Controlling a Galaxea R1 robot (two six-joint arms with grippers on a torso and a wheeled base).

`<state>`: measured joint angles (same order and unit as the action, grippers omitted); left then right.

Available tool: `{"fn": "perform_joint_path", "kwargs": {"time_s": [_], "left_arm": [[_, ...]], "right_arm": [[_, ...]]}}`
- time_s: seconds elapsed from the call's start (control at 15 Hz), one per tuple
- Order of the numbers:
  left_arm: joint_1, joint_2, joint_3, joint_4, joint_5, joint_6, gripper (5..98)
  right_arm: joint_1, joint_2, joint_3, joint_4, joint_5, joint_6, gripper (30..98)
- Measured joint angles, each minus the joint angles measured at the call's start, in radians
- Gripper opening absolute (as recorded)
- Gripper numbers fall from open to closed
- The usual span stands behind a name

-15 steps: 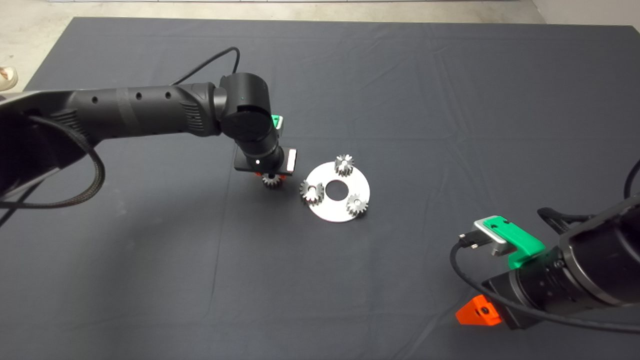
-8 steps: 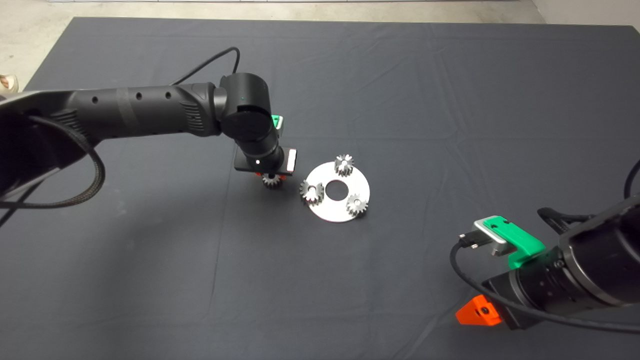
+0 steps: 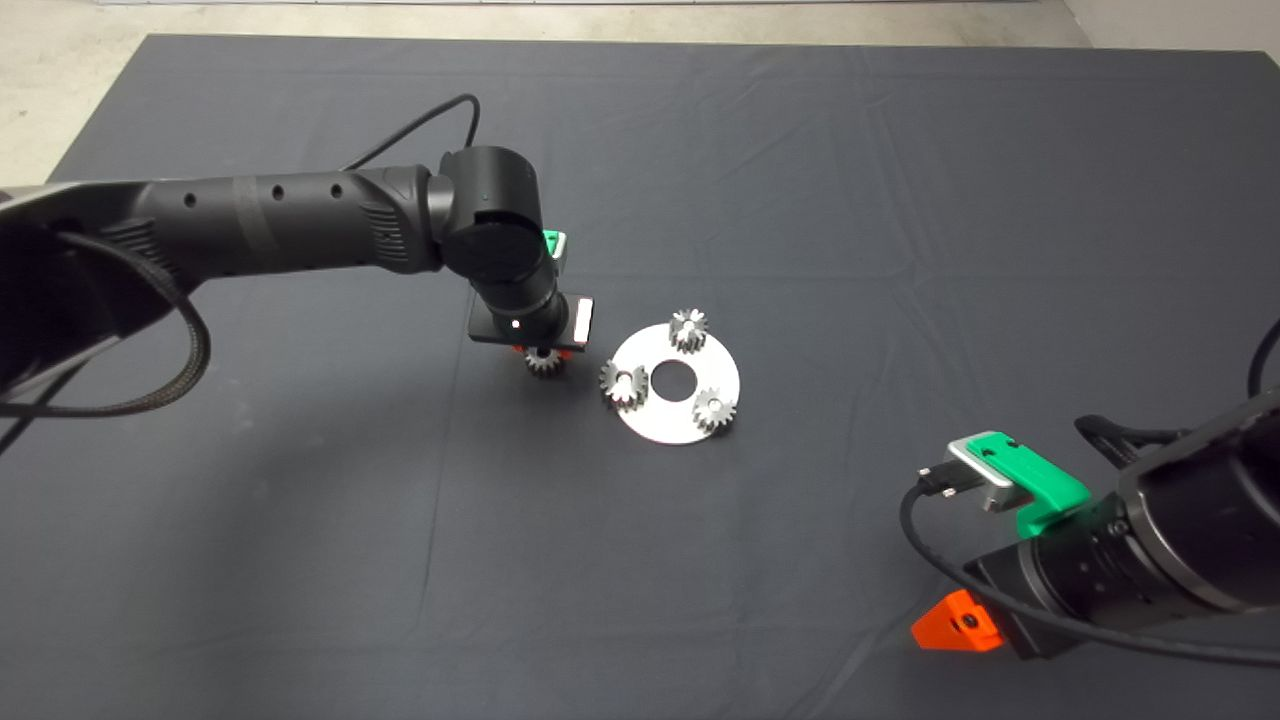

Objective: Remove an incorrectly installed larger gear and replace it with the correct smaller gear

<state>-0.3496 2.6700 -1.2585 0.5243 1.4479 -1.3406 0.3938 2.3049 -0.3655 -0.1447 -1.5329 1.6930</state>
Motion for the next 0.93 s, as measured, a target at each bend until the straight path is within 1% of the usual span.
{"fn": "perform_joint_path", "kwargs": {"time_s": [0.27, 0.73, 0.87, 0.93], "left_arm": [[0.001, 0.0, 0.003, 0.002, 0.0, -0.001, 29.3], [0.004, -0.003, 0.017, 0.008, 0.007, -0.001, 24.9], [0.005, -0.008, 0.019, 0.006, 0.006, -0.001, 24.7], [0.005, -0.014, 0.022, 0.003, 0.001, -0.001, 24.4]], "right_arm": [[0.0, 0.0, 0.0, 0.0, 0.0, 0.0, 97.7], [0.0, 0.0, 0.0, 0.0, 0.0, 0.0, 97.7], [0.0, 0.0, 0.0, 0.0, 0.0, 0.0, 97.7], [0.0, 0.0, 0.0, 0.0, 0.0, 0.0, 97.7]]}}
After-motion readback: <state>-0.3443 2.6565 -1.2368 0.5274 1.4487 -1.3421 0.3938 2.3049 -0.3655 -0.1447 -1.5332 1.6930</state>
